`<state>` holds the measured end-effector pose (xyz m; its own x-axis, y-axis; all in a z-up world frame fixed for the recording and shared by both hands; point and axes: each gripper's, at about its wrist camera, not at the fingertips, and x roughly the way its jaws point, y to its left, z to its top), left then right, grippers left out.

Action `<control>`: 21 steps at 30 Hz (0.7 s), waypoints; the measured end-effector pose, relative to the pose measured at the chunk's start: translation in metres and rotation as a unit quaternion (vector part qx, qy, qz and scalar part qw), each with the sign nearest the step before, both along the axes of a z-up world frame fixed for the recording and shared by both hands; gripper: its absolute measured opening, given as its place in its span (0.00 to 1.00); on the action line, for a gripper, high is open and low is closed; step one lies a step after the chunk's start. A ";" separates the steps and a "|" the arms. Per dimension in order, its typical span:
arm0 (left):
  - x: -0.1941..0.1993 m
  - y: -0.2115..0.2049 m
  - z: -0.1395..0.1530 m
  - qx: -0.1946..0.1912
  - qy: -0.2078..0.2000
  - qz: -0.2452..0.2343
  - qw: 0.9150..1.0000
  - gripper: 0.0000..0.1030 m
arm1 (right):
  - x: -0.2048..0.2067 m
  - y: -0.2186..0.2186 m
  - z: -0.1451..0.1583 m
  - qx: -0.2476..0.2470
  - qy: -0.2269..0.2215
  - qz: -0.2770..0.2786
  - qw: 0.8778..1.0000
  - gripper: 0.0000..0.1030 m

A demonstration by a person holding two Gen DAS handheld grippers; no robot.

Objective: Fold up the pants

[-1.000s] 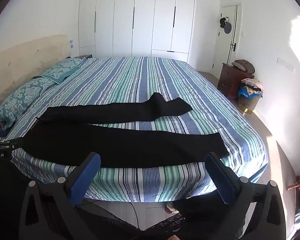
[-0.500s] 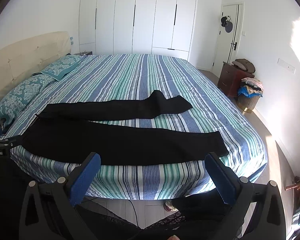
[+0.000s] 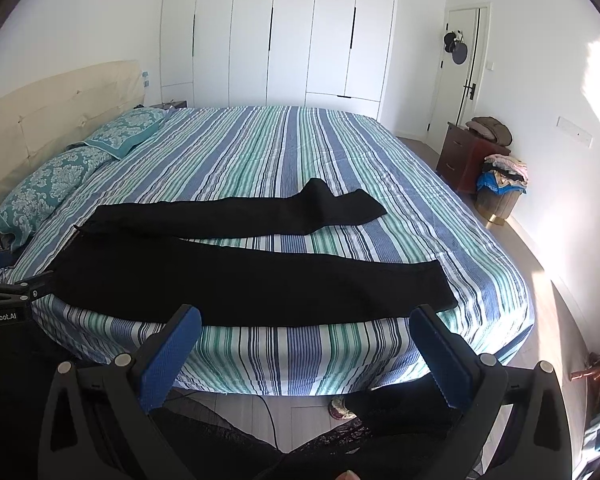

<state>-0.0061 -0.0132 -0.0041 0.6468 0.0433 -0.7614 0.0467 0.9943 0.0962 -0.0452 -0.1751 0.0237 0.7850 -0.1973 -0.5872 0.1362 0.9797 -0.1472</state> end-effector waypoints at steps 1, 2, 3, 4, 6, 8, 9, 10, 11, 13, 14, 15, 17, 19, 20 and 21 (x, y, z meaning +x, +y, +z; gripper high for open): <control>-0.001 0.000 0.000 -0.001 -0.001 -0.001 1.000 0.99 | -0.001 0.000 0.000 0.000 0.001 -0.001 1.000 1.00; -0.001 0.000 0.001 -0.002 -0.001 -0.002 1.000 0.99 | -0.001 0.001 0.000 -0.001 0.002 -0.002 1.000 1.00; -0.002 -0.001 0.001 -0.003 -0.001 -0.002 1.000 0.99 | -0.001 0.001 0.001 -0.001 0.003 -0.002 1.000 1.00; -0.002 -0.001 0.001 -0.003 -0.001 -0.002 1.000 0.99 | -0.002 0.002 0.001 -0.002 0.003 -0.003 1.000 1.00; -0.004 -0.001 0.001 -0.003 -0.001 -0.002 1.000 0.99 | -0.004 0.004 0.002 -0.005 0.000 -0.002 1.000 1.00; -0.005 -0.001 0.001 -0.001 -0.002 0.000 1.000 0.99 | -0.006 0.005 0.004 -0.008 -0.004 0.000 1.000 1.00; -0.006 -0.001 0.001 0.000 -0.001 0.001 1.000 0.99 | -0.007 0.006 0.004 -0.008 -0.005 0.001 1.000 1.00; -0.007 0.000 0.001 0.001 0.000 0.002 1.000 0.99 | -0.008 0.006 0.004 -0.008 -0.005 0.002 1.000 1.00; -0.008 0.000 0.000 0.000 0.001 0.002 1.000 0.99 | -0.008 0.006 0.003 -0.006 -0.004 0.004 1.000 1.00; -0.010 0.001 0.001 -0.003 0.003 0.002 1.000 1.00 | -0.008 0.007 0.003 -0.005 -0.002 0.006 1.000 1.00; -0.011 0.001 0.001 -0.004 0.002 0.002 1.000 1.00 | -0.008 0.008 0.003 -0.006 -0.002 0.007 1.000 1.00; -0.012 0.002 0.002 -0.004 0.001 0.003 1.000 1.00 | -0.008 0.009 0.003 -0.006 -0.002 0.008 1.000 1.00; -0.014 0.003 0.003 -0.008 -0.002 0.003 1.000 1.00 | -0.007 0.010 0.003 -0.009 -0.001 0.009 1.000 1.00; -0.015 0.006 0.005 -0.017 -0.006 0.002 1.000 1.00 | -0.005 0.011 0.002 -0.014 0.005 0.005 1.000 1.00; -0.017 0.007 0.005 -0.022 -0.010 0.003 1.000 1.00 | -0.004 0.011 0.002 -0.016 0.008 0.002 1.000 1.00; -0.017 0.009 0.006 -0.026 -0.013 0.004 1.000 1.00 | -0.003 0.012 0.001 -0.018 0.010 0.000 1.000 1.00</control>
<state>-0.0228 -0.0044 0.0019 0.6658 0.0100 -0.7461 0.0363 0.9983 0.0457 -0.0479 -0.1635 0.0247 0.7730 -0.2186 -0.5955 0.1335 0.9738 -0.1842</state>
